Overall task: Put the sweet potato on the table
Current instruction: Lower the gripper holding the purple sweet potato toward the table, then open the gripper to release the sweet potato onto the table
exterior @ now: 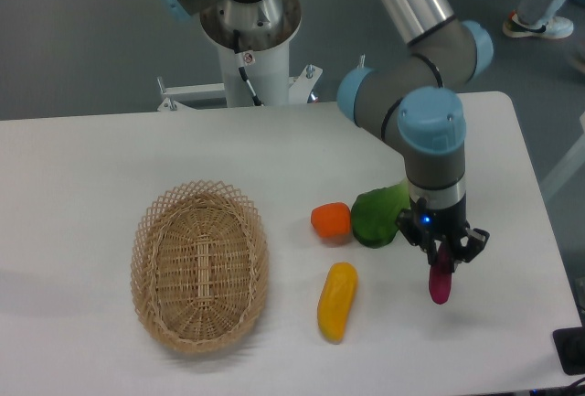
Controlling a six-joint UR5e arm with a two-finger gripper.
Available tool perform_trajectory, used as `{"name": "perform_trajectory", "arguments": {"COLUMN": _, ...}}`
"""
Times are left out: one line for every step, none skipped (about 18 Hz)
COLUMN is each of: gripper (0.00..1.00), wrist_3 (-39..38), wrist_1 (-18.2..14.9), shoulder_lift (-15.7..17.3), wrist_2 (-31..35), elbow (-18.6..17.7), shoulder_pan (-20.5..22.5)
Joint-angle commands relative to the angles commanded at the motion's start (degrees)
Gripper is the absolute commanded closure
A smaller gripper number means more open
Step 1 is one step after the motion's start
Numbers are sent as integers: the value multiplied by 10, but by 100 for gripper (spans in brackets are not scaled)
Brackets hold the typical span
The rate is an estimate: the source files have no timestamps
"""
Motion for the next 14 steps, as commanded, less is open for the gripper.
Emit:
{"name": "perform_trajectory", "arguments": {"gripper": 61, "wrist_3": 0, "wrist_1": 1, "shoulder_lift": -8, "wrist_2": 0, "elbow": 2, "shoulder_pan": 0}}
{"name": "perform_trajectory", "arguments": {"gripper": 61, "wrist_3": -3, "wrist_1": 4, "shoulder_lift": -12, "wrist_2": 1, "elbow": 3, "shoulder_pan": -1}}
{"name": "perform_trajectory", "arguments": {"gripper": 61, "wrist_3": -13, "wrist_1": 8, "shoulder_lift": -17, "wrist_2": 1, "elbow": 1, "shoulder_pan": -1}}
{"name": "perform_trajectory", "arguments": {"gripper": 61, "wrist_3": -27, "wrist_1": 11, "shoulder_lift": -22, "wrist_2": 0, "elbow": 3, "shoulder_pan": -4}}
{"name": "perform_trajectory", "arguments": {"gripper": 61, "wrist_3": -42, "wrist_1": 17, "shoulder_lift": -27, "wrist_2": 0, "elbow": 4, "shoulder_pan": -10}}
{"name": "perform_trajectory", "arguments": {"gripper": 61, "wrist_3": -60, "wrist_1": 18, "shoulder_lift": -32, "wrist_2": 0, "elbow": 2, "shoulder_pan": -14}}
{"name": "perform_trajectory", "arguments": {"gripper": 60, "wrist_3": -79, "wrist_1": 18, "shoulder_lift": -34, "wrist_2": 0, "elbow": 0, "shoulder_pan": -14}}
{"name": "perform_trajectory", "arguments": {"gripper": 59, "wrist_3": -95, "wrist_1": 18, "shoulder_lift": -34, "wrist_2": -1, "elbow": 0, "shoulder_pan": -15}}
{"name": "perform_trajectory", "arguments": {"gripper": 59, "wrist_3": -103, "wrist_1": 18, "shoulder_lift": -34, "wrist_2": -2, "elbow": -3, "shoulder_pan": -15}}
{"name": "perform_trajectory", "arguments": {"gripper": 58, "wrist_3": -103, "wrist_1": 18, "shoulder_lift": -34, "wrist_2": -2, "elbow": -4, "shoulder_pan": -15}}
{"name": "perform_trajectory", "arguments": {"gripper": 54, "wrist_3": -103, "wrist_1": 18, "shoulder_lift": -34, "wrist_2": -2, "elbow": -5, "shoulder_pan": -15}}
{"name": "perform_trajectory", "arguments": {"gripper": 50, "wrist_3": -104, "wrist_1": 18, "shoulder_lift": -34, "wrist_2": -2, "elbow": -5, "shoulder_pan": -15}}
{"name": "perform_trajectory", "arguments": {"gripper": 45, "wrist_3": -103, "wrist_1": 18, "shoulder_lift": -34, "wrist_2": -2, "elbow": -4, "shoulder_pan": -15}}
{"name": "perform_trajectory", "arguments": {"gripper": 26, "wrist_3": -103, "wrist_1": 18, "shoulder_lift": -34, "wrist_2": -2, "elbow": -4, "shoulder_pan": -15}}
